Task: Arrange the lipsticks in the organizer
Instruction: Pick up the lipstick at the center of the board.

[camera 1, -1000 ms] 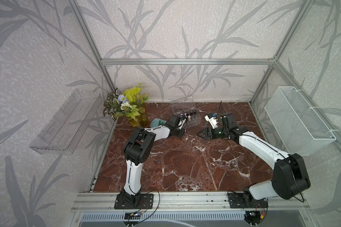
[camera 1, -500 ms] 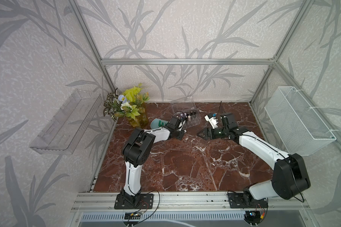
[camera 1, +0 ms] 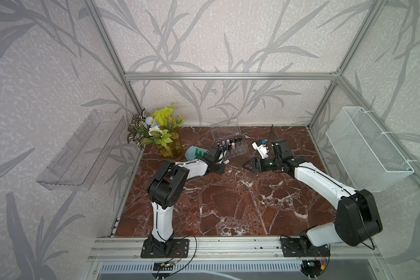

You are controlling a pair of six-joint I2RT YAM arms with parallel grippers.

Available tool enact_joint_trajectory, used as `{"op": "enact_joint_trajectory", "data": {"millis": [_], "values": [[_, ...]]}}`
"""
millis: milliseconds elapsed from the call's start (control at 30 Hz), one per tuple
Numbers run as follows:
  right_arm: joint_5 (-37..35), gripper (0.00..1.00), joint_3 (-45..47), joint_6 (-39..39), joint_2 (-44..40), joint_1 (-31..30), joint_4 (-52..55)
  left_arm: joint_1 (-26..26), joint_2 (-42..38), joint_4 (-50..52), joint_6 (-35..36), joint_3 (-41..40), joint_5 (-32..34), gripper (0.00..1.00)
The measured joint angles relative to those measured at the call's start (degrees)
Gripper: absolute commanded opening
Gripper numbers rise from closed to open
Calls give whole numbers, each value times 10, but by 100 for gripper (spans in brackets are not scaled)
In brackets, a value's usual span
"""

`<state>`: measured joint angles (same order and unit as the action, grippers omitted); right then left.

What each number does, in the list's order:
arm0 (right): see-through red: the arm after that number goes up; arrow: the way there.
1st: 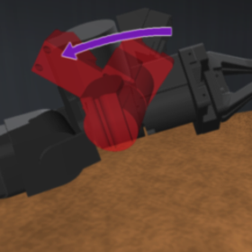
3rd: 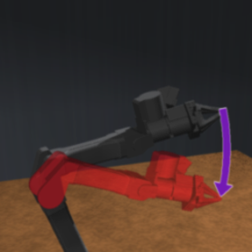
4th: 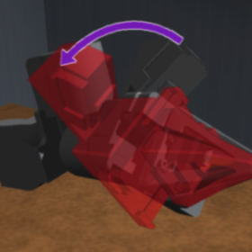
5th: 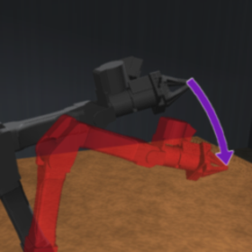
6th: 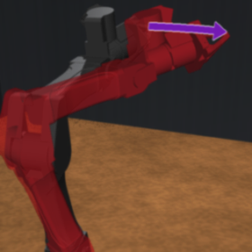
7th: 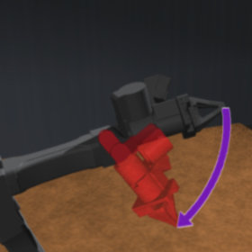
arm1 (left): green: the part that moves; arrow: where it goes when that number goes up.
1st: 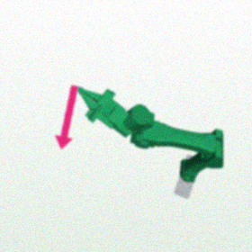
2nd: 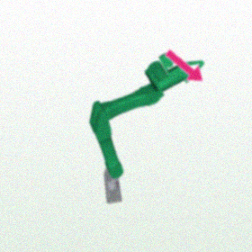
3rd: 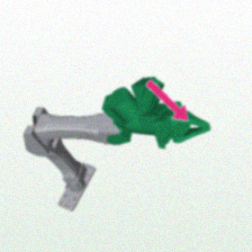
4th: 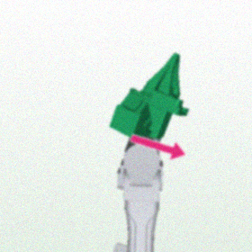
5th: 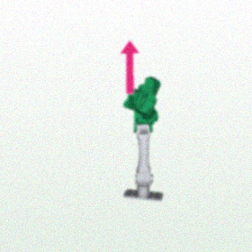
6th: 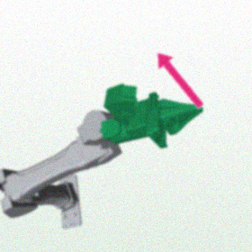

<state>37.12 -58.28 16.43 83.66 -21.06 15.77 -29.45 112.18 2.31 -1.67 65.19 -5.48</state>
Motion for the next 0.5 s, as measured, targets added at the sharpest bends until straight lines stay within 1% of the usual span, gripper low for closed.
{"op": "enact_joint_trajectory", "data": {"millis": [133,300,433,500], "values": [[3,76,0,0,-1,0,0,-3,-10,5,-3,-9,-2,25],[12,76,0,2,-8,2,7,-7,-31,35,-9,-21,-13,24],[39,76,0,11,-22,12,9,-9,-72,62,-12,-38,-46,24],[58,76,0,20,-30,23,8,-9,-105,71,-15,-48,-74,24]]}}
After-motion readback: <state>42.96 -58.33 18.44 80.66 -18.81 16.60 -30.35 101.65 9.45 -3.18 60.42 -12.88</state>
